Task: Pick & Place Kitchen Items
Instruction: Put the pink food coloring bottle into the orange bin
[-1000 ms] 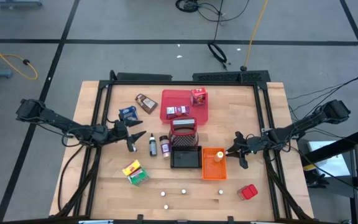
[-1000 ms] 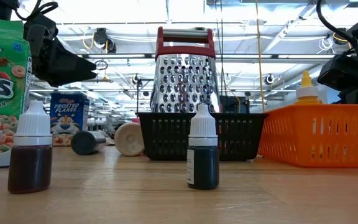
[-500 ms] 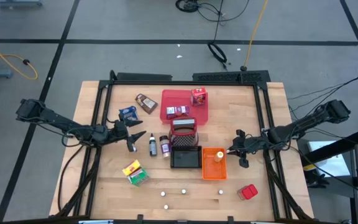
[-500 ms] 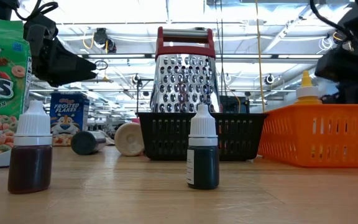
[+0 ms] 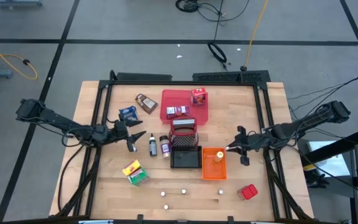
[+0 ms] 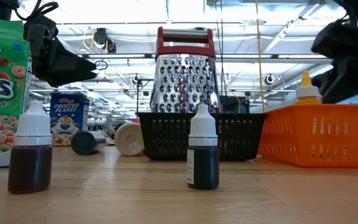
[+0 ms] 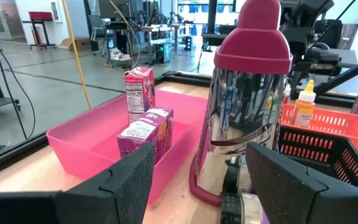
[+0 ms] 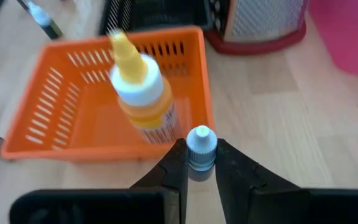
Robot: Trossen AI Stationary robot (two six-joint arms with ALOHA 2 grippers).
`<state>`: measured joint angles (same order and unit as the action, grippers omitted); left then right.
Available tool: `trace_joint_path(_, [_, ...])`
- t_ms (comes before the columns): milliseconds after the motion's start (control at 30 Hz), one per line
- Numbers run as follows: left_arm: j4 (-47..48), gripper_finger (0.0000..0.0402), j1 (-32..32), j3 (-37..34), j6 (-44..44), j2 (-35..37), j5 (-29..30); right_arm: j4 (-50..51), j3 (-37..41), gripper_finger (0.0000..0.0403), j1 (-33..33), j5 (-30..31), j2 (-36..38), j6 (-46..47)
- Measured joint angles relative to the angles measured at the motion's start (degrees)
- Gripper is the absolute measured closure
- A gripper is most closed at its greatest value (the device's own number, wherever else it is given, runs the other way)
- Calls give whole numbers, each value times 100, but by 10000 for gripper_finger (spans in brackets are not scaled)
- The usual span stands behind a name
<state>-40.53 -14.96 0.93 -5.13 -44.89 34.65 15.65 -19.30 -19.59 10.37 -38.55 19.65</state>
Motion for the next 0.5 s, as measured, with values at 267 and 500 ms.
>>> trace_joint_path(267, [0, 146, 0, 0, -2, 0, 0, 2, -220, 353, 0, 6, 178, -188])
trace_joint_path(500, [0, 146, 0, 0, -3, 1, 0, -257, -478, 351, 0, 7, 180, -432])
